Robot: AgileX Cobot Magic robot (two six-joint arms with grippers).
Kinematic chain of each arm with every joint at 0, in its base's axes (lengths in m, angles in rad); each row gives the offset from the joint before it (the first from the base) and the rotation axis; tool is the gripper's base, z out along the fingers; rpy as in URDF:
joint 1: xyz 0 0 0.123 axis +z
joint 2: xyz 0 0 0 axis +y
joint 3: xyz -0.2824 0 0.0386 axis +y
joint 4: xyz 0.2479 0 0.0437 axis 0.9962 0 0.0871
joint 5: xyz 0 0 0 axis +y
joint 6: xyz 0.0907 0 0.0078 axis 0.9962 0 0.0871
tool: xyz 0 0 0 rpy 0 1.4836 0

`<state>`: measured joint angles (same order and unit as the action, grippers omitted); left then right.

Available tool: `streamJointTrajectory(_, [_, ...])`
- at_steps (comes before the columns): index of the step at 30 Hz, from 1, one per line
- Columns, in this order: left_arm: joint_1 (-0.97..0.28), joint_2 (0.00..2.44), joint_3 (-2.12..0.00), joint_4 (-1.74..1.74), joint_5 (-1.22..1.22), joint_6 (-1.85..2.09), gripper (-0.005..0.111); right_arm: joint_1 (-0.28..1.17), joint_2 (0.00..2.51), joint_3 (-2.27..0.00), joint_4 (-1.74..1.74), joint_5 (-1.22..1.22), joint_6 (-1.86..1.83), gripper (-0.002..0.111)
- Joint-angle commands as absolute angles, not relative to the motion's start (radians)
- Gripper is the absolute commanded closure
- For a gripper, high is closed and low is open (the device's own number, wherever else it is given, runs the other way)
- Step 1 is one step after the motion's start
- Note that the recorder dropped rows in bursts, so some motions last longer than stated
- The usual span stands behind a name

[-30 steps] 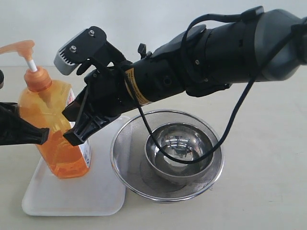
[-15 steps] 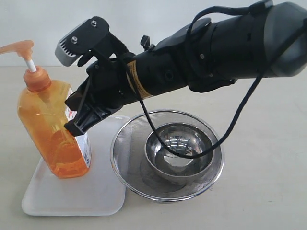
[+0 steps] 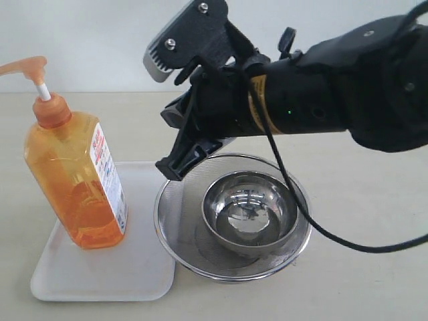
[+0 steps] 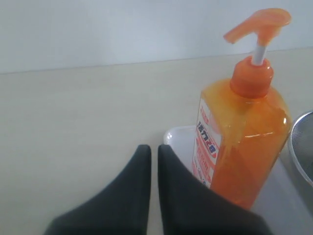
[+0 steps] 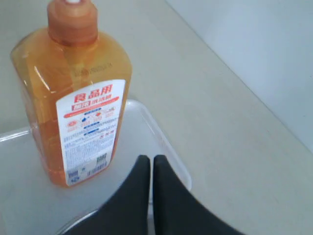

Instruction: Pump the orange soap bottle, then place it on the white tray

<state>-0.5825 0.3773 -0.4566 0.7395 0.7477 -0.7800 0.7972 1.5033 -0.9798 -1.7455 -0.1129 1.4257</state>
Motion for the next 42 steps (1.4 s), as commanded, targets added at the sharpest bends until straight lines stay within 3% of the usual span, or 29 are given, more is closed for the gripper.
streamJointTrajectory(1, [-0.581,0.356,-0.463,0.730,0.732,-0.761,0.102,0.796,1.435,-0.923,-1.744,-0.086,1.422,0.108])
streamJointTrajectory(42, [-0.581,0.356,-0.463,0.722,0.732,-0.761,0.102,0.796,1.398,-0.920,-1.744,-0.007,1.433,0.108])
